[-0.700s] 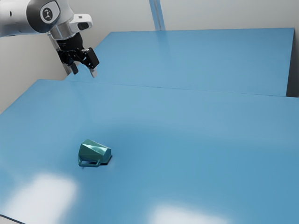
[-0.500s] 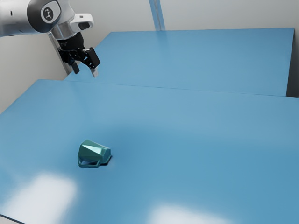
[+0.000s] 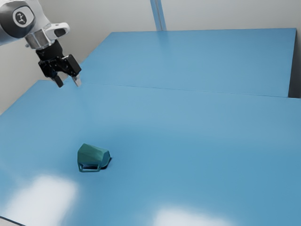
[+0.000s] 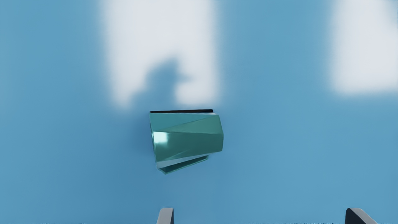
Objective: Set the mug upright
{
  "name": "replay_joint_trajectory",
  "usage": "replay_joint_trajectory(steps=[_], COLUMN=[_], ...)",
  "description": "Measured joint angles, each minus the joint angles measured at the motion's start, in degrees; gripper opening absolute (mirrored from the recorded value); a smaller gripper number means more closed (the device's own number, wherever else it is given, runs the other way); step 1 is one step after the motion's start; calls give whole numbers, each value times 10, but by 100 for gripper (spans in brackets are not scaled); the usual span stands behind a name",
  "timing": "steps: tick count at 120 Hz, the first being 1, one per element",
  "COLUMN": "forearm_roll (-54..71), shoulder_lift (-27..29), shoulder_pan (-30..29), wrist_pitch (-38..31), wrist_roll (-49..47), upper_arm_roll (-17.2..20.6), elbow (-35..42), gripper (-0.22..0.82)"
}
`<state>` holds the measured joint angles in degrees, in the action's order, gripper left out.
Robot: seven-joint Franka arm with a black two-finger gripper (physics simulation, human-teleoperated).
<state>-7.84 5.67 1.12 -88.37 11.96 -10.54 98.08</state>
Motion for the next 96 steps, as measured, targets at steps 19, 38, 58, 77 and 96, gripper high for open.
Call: replay_joint_trajectory(steps=[19, 38, 58, 77, 96], forearm_roll=[-28, -72, -110, -170, -230], shoulder_lift=[1, -2, -22, -66, -120], shoulder_pan=[5, 1, -10, -29, -72], wrist_pitch=[12, 18, 20, 18, 18], wrist_roll=[20, 56, 105, 168, 237], upper_arm_roll=[-31, -95, -142, -171, -173], elbow=[11, 45, 68, 92, 108], gripper=[60, 60, 60, 60, 60])
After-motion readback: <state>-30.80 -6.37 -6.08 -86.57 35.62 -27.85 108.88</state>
